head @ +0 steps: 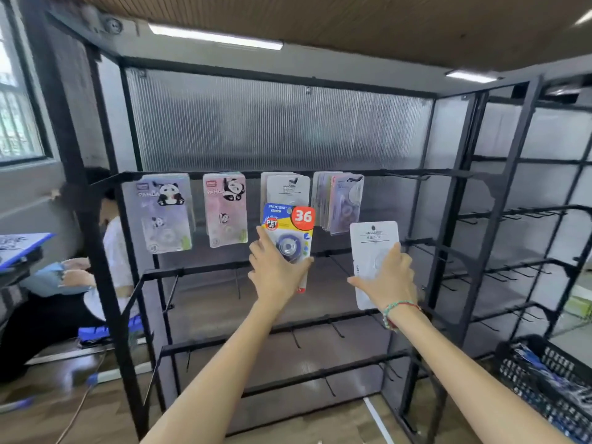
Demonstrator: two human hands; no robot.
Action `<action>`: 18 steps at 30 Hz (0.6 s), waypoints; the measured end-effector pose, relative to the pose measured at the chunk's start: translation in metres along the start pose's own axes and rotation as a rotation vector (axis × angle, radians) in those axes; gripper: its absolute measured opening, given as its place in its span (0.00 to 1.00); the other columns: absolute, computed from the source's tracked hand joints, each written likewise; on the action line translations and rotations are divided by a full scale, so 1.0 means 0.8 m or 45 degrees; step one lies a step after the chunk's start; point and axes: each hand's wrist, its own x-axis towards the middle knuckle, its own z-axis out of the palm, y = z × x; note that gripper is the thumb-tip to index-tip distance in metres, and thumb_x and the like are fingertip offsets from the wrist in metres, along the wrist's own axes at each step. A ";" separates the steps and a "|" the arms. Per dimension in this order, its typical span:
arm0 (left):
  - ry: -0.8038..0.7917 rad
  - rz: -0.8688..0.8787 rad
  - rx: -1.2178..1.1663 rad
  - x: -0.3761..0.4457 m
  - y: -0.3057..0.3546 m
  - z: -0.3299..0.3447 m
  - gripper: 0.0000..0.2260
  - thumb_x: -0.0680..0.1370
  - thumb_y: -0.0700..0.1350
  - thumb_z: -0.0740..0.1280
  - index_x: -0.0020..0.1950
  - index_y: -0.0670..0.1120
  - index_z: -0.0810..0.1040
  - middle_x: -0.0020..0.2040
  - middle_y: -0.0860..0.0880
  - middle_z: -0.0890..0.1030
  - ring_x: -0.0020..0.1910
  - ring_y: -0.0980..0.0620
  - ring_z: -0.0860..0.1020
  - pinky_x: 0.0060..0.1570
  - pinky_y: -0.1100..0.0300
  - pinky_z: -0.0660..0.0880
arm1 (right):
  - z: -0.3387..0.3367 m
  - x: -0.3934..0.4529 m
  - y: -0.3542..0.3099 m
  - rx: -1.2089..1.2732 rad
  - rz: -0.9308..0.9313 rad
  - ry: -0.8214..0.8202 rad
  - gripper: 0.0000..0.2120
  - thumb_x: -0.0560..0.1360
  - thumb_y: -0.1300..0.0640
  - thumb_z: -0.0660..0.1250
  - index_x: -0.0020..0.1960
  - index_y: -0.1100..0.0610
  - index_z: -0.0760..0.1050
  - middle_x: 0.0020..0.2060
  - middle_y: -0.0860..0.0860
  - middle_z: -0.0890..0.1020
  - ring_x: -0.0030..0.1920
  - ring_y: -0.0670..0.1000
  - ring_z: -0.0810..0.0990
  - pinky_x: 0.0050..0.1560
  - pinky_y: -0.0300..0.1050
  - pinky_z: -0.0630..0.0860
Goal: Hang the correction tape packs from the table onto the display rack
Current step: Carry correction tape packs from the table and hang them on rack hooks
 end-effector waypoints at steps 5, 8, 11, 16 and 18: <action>0.130 -0.028 0.008 0.046 0.022 0.036 0.53 0.66 0.58 0.77 0.78 0.46 0.45 0.69 0.42 0.63 0.69 0.42 0.62 0.61 0.39 0.67 | 0.007 0.083 0.001 0.070 -0.136 0.000 0.55 0.59 0.45 0.80 0.73 0.58 0.50 0.64 0.60 0.65 0.63 0.64 0.68 0.58 0.58 0.70; 0.213 -0.041 0.006 0.069 0.036 0.054 0.54 0.66 0.57 0.77 0.78 0.46 0.45 0.70 0.43 0.63 0.70 0.42 0.63 0.62 0.39 0.67 | 0.007 0.129 -0.003 0.080 -0.239 -0.011 0.55 0.60 0.45 0.80 0.74 0.58 0.50 0.65 0.60 0.64 0.63 0.64 0.68 0.58 0.59 0.70; 0.283 -0.046 0.044 0.084 0.050 0.069 0.53 0.66 0.57 0.77 0.78 0.46 0.45 0.68 0.42 0.64 0.69 0.41 0.64 0.63 0.39 0.68 | 0.006 0.168 -0.005 0.100 -0.313 -0.028 0.55 0.60 0.44 0.80 0.74 0.58 0.49 0.66 0.59 0.63 0.63 0.64 0.68 0.59 0.59 0.69; 0.349 -0.070 0.133 0.096 0.060 0.081 0.54 0.66 0.57 0.77 0.79 0.44 0.45 0.68 0.41 0.63 0.68 0.40 0.64 0.64 0.39 0.67 | 0.012 0.204 -0.012 0.158 -0.412 -0.067 0.56 0.59 0.43 0.80 0.75 0.58 0.49 0.67 0.59 0.63 0.64 0.64 0.67 0.60 0.60 0.69; 0.354 -0.093 0.171 0.098 0.061 0.086 0.54 0.67 0.58 0.77 0.79 0.44 0.44 0.69 0.41 0.63 0.68 0.40 0.64 0.64 0.40 0.67 | 0.014 0.212 -0.015 0.170 -0.432 -0.090 0.56 0.60 0.44 0.79 0.75 0.58 0.49 0.67 0.59 0.62 0.65 0.64 0.67 0.60 0.60 0.69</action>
